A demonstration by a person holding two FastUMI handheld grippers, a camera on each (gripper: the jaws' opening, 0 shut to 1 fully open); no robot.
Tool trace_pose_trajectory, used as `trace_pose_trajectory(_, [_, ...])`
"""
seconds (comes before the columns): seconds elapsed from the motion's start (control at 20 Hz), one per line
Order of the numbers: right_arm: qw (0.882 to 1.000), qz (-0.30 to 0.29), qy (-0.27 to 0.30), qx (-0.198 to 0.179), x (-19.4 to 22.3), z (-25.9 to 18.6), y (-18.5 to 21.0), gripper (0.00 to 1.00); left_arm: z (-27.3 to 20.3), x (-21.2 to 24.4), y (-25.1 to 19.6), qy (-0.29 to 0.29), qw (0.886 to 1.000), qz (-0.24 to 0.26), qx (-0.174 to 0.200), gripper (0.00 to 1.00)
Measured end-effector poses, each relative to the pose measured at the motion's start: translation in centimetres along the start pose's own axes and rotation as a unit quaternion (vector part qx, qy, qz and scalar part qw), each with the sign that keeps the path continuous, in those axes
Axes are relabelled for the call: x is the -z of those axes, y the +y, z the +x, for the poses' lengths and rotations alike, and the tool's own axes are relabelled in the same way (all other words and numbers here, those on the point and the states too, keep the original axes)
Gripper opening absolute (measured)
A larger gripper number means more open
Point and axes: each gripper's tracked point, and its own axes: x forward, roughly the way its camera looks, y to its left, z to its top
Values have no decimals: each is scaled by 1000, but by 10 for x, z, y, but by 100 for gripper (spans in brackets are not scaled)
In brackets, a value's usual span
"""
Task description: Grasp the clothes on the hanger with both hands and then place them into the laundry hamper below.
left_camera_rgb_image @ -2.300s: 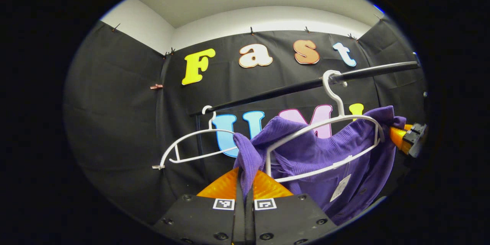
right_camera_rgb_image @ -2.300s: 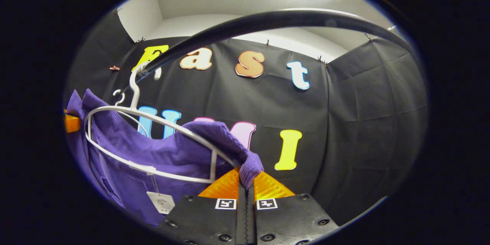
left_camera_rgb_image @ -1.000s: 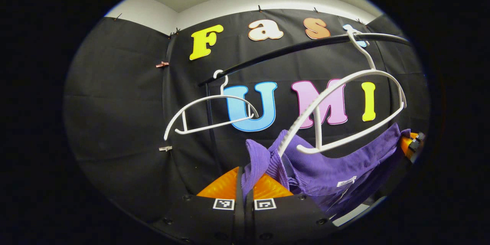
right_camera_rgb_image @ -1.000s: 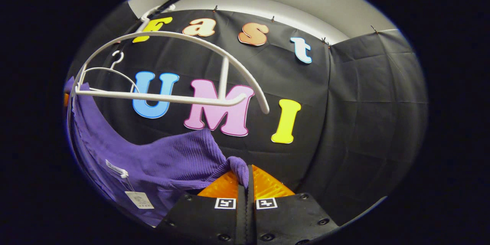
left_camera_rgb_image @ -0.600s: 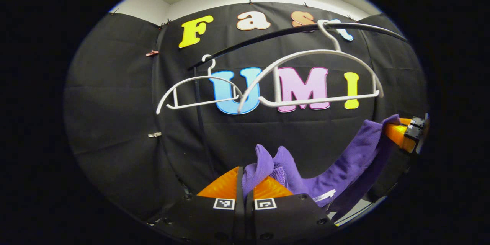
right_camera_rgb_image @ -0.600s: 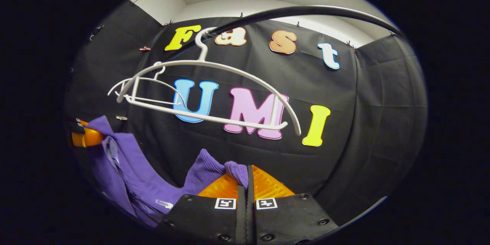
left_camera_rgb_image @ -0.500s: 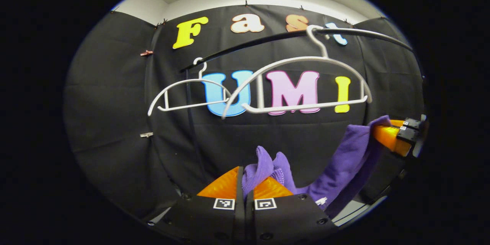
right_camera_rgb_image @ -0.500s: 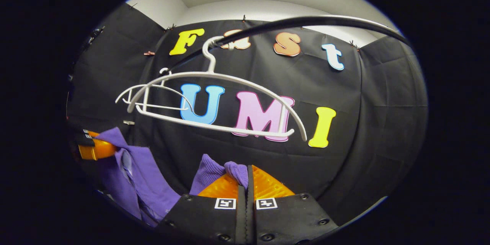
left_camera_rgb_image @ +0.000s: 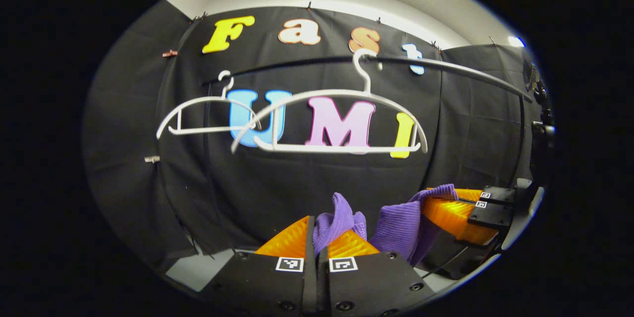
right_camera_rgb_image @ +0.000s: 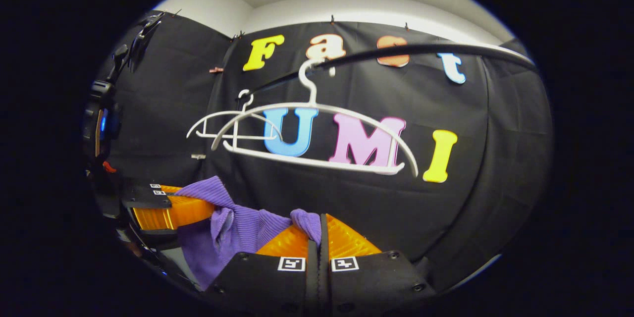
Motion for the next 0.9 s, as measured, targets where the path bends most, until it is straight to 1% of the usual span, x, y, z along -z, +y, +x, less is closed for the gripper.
trace_pose_trajectory(0.05, [1000,9,25,-7,25,1,5,4,5,24,-1,25,1000,2,2,6])
trace_pose_trajectory(0.15, [997,13,77,-17,78,4,8,5,16,72,-2,68,998,9,4,5])
trace_pose_trajectory(0.25, [991,11,129,-22,125,11,10,5,23,116,-4,109,994,16,8,5])
trace_pose_trajectory(0.4, [977,42,208,-21,201,11,0,5,33,172,-6,161,987,8,4,5])
trace_pose_trajectory(0.5, [967,50,249,-18,238,9,-2,5,37,197,-6,188,982,0,1,5])
trace_pose_trajectory(0.65, [953,54,299,-16,285,6,-4,5,42,222,-7,219,976,-5,3,5])
trace_pose_trajectory(0.7, [949,56,310,-18,294,6,-3,5,43,226,-5,227,974,-5,2,3])
trace_pose_trajectory(0.9, [938,63,339,-17,317,9,-1,5,63,249,-1,259,966,-9,-5,5])
